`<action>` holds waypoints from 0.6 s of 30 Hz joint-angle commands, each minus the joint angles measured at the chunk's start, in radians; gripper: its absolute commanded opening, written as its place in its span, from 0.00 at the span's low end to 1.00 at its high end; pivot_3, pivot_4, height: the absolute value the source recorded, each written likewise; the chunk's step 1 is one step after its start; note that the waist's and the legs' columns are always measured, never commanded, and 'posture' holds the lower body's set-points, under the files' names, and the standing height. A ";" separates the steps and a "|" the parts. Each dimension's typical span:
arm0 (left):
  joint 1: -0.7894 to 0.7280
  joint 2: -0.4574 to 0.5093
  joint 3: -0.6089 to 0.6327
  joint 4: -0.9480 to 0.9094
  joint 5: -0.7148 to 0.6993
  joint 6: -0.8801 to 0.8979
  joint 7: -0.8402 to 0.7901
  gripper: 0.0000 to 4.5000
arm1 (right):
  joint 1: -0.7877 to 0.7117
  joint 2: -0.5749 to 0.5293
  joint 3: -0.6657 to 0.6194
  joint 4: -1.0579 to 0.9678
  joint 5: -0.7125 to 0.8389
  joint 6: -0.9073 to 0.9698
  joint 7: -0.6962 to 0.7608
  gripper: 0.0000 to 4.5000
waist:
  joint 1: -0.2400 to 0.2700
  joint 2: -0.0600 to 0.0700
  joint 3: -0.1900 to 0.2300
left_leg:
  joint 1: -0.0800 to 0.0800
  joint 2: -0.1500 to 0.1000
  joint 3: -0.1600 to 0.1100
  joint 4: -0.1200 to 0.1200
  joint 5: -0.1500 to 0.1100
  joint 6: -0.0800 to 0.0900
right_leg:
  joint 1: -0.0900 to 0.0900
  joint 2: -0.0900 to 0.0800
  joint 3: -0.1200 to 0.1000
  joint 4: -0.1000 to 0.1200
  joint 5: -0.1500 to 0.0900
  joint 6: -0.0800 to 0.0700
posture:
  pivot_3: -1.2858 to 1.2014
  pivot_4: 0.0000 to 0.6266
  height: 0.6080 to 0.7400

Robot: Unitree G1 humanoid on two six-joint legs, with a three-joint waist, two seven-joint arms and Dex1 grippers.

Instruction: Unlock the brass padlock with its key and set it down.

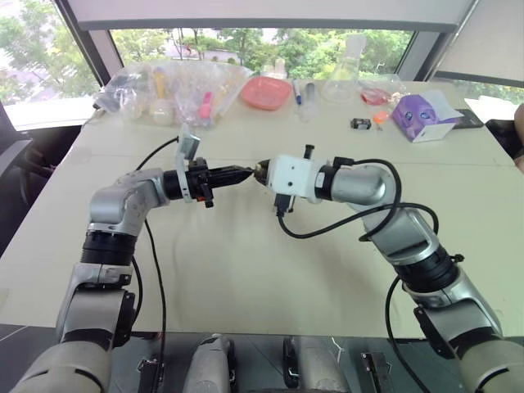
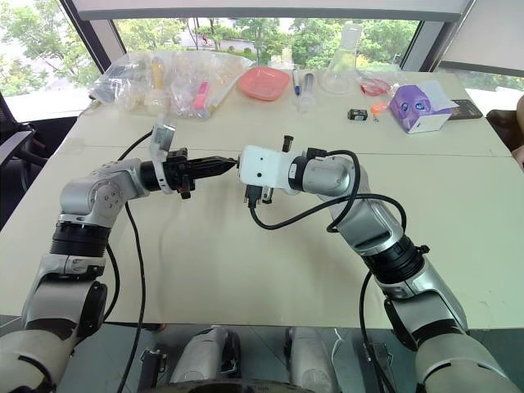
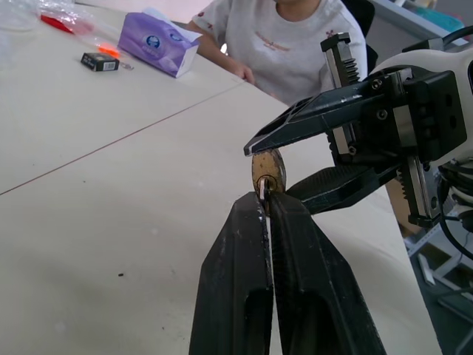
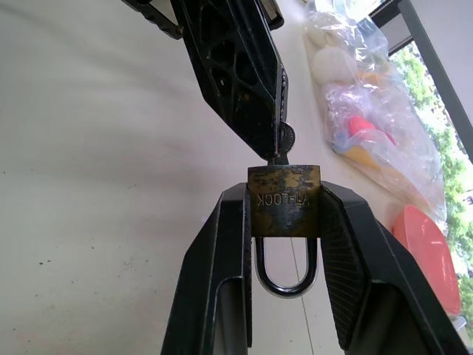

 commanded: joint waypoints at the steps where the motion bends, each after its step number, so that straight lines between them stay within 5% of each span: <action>1: -0.022 0.011 -0.014 -0.037 0.045 -0.064 -0.002 0.01 | -0.006 0.009 -0.016 -0.041 -0.001 -0.007 -0.001 0.15 | 0.000 0.000 0.000 | 0.000 0.000 0.000 0.000 0.000 0.000 | 0.000 0.000 0.000 0.000 0.000 0.000 | 0.52 0.24 0.95; 12: -0.049 0.029 -0.155 0.079 0.396 -0.693 -0.007 0.01 | -0.002 0.010 -0.019 -0.037 -0.007 -0.010 0.008 0.15 | 0.002 0.000 0.000 | 0.000 0.000 0.001 0.000 0.000 0.000 | 0.000 0.000 0.000 0.000 0.000 0.000 | 0.52 0.24 0.95; 18: -0.102 0.028 -0.084 0.101 0.214 -0.335 -0.091 0.07 | -0.002 0.015 -0.021 -0.034 -0.015 -0.013 0.006 0.15 | 0.000 0.000 0.000 | 0.000 0.000 0.001 0.000 0.000 0.000 | 0.000 0.000 0.000 0.000 0.000 0.000 | 0.52 0.24 0.95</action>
